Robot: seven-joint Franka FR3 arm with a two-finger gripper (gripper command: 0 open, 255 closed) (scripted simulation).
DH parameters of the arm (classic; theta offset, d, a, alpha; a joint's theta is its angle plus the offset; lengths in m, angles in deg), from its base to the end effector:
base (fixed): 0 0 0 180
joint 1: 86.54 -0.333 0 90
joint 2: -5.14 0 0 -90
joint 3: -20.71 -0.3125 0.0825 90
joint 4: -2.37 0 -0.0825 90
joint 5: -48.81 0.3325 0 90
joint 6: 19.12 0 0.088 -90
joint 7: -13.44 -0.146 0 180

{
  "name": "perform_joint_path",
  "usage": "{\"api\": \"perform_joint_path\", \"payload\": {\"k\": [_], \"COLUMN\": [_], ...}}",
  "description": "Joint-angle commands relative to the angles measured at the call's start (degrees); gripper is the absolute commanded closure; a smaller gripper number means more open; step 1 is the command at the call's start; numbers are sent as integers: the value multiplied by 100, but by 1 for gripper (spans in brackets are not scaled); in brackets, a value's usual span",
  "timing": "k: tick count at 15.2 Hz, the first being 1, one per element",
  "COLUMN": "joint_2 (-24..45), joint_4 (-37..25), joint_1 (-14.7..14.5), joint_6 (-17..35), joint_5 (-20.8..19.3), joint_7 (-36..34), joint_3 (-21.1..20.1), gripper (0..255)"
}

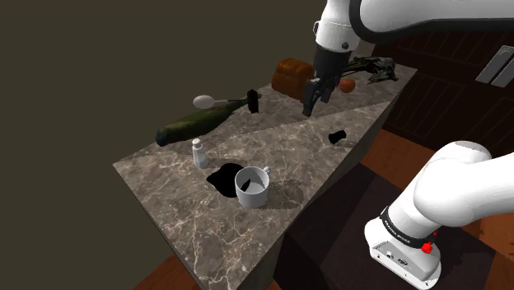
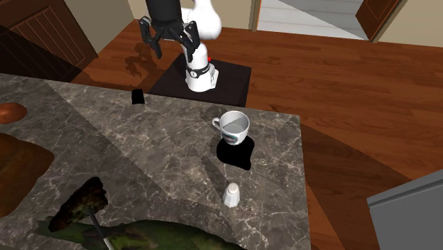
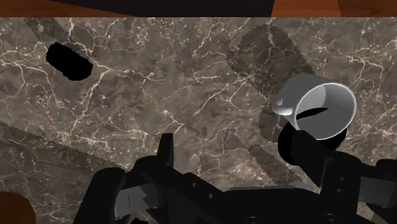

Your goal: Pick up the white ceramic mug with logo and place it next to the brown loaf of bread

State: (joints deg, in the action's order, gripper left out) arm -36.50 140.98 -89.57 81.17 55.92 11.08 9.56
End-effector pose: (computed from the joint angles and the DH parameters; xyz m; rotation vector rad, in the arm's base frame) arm 0.2786 0.0968 0.5169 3.1325 0.2226 0.0784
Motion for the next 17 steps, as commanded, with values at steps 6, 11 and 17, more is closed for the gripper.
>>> {"api": "perform_joint_path", "payload": {"k": [6,11,17], "joint_2": [555,1220,2304], "joint_4": [259,211,-98], "joint_1": [-236,-290,-183], "joint_6": [900,1570,2348], "joint_5": [385,479,203], "joint_7": [-939,-1630,-2625], "joint_3": [-938,-1631,-2512], "gripper": [0,0,0]}}
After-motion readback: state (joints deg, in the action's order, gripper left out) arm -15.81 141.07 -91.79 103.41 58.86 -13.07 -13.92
